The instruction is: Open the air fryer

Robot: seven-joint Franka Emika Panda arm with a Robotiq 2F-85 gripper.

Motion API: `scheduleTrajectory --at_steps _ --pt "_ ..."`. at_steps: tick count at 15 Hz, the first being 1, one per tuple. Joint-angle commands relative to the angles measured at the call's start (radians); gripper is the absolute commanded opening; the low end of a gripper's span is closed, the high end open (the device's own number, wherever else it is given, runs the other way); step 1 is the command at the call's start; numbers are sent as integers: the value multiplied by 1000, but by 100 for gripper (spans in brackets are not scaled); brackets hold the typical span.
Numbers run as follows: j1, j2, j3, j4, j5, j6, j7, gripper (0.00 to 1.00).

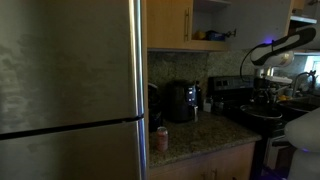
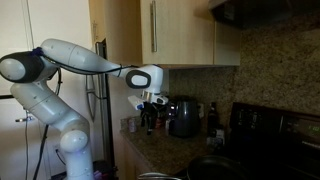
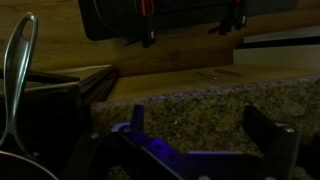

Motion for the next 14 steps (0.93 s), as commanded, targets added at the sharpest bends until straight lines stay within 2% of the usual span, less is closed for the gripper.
scheduleTrajectory --at_steps 1,4,7,8,10,11,14 --pt "17 -5 55 -28 -2 -6 -23 100" --pt "104 -40 145 -108 34 0 -42 100" --pt "174 -37 211 -111 92 36 -6 100" --pt "153 -16 196 -94 68 9 -7 100" --pt "178 -19 220 -94 80 11 6 100" --pt "165 -2 246 -94 32 46 41 100" --pt "186 64 275 -77 -2 199 77 100"
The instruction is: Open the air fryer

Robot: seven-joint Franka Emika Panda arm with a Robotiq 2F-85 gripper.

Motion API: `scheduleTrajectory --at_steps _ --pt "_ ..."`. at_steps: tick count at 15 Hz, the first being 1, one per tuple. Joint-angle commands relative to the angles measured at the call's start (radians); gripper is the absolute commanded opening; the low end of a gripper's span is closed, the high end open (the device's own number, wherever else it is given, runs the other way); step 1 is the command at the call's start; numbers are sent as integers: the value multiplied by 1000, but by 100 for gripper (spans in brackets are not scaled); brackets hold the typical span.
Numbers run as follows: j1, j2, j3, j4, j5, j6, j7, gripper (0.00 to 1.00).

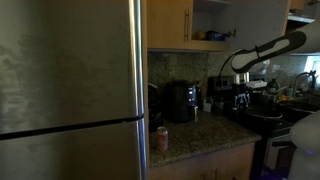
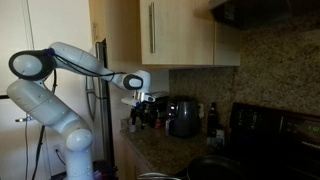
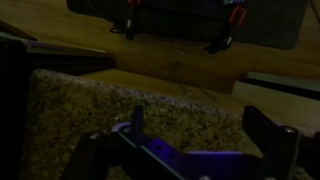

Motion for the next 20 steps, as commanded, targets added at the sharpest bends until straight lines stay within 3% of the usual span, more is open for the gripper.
scheduleTrajectory --at_steps 1,5,6,7,11,17,20 --pt "2 96 55 23 -36 189 60 100" --pt "-17 236 116 77 -115 384 164 100" --pt "-21 249 121 94 -128 366 185 100" --pt "-1 182 101 43 -99 356 151 100" --pt "-15 288 120 114 -130 347 212 100" --pt "13 461 111 217 -11 514 227 100" --pt "8 536 119 274 -20 599 277 100"
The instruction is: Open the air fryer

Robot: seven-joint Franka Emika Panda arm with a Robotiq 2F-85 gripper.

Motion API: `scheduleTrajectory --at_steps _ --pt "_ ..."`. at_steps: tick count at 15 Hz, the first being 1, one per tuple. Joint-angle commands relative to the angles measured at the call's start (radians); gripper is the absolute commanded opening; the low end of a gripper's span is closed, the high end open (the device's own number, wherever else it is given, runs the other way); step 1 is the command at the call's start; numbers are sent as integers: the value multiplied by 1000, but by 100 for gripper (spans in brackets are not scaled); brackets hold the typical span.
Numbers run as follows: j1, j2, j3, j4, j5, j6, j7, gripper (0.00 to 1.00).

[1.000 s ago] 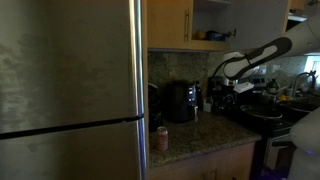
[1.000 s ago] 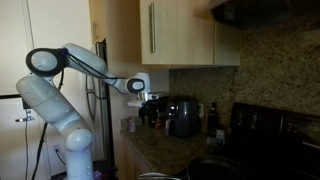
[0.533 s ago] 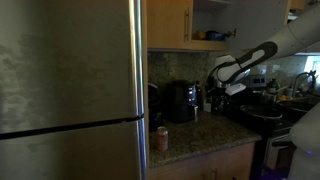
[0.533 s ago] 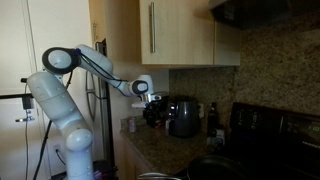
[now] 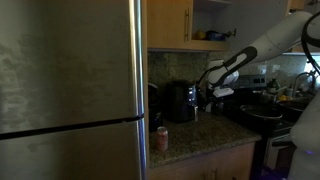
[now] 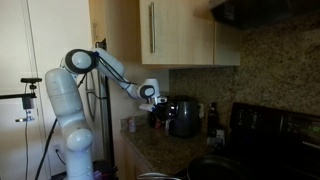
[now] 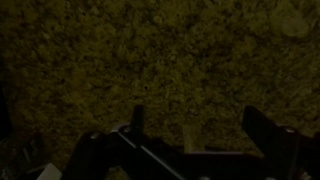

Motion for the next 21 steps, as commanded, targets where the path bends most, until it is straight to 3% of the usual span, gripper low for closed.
scheduleTrajectory --at_steps 1,6,14,21 --pt "-3 24 5 19 1 23 14 100" --pt "-6 78 5 55 -1 43 37 100" --pt "9 210 15 111 -9 259 70 100" --pt "34 301 -2 160 -114 350 171 100"
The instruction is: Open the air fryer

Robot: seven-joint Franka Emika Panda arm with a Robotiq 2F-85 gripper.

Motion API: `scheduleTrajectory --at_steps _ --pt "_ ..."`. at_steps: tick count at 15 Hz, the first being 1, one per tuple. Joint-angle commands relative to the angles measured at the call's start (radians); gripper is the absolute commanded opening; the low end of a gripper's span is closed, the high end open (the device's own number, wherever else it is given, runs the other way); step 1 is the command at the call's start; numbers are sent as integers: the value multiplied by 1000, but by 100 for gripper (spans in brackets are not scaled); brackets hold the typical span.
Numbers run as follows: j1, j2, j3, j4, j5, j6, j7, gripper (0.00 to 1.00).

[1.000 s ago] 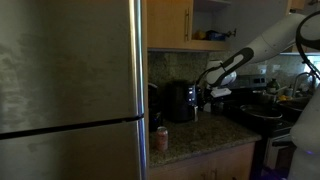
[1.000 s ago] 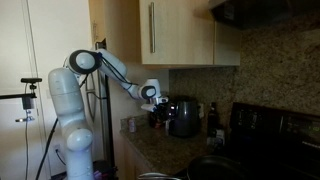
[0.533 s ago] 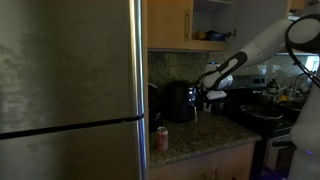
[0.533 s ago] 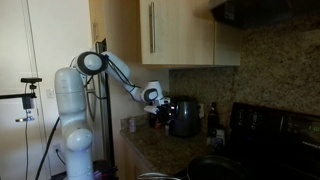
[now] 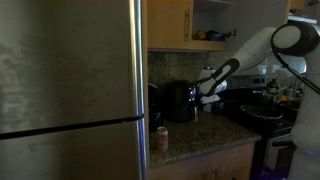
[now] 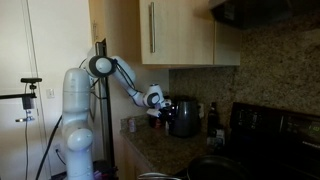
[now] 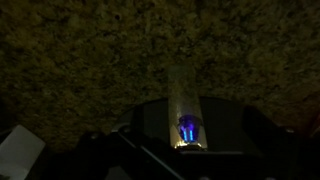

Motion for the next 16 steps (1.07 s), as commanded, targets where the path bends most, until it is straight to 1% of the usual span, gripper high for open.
scheduleTrajectory --at_steps 1,3,4,5,9,14,16 --pt "17 54 -15 41 -48 45 50 100" --pt "23 65 -17 48 -56 51 60 100" --pt "26 67 -20 49 -64 57 63 75" --pt "29 66 -22 49 -69 62 65 74" --pt "33 62 -28 45 -84 85 71 46" --pt "37 51 -52 28 -143 100 106 11" --pt "41 35 -52 7 -149 97 108 10"
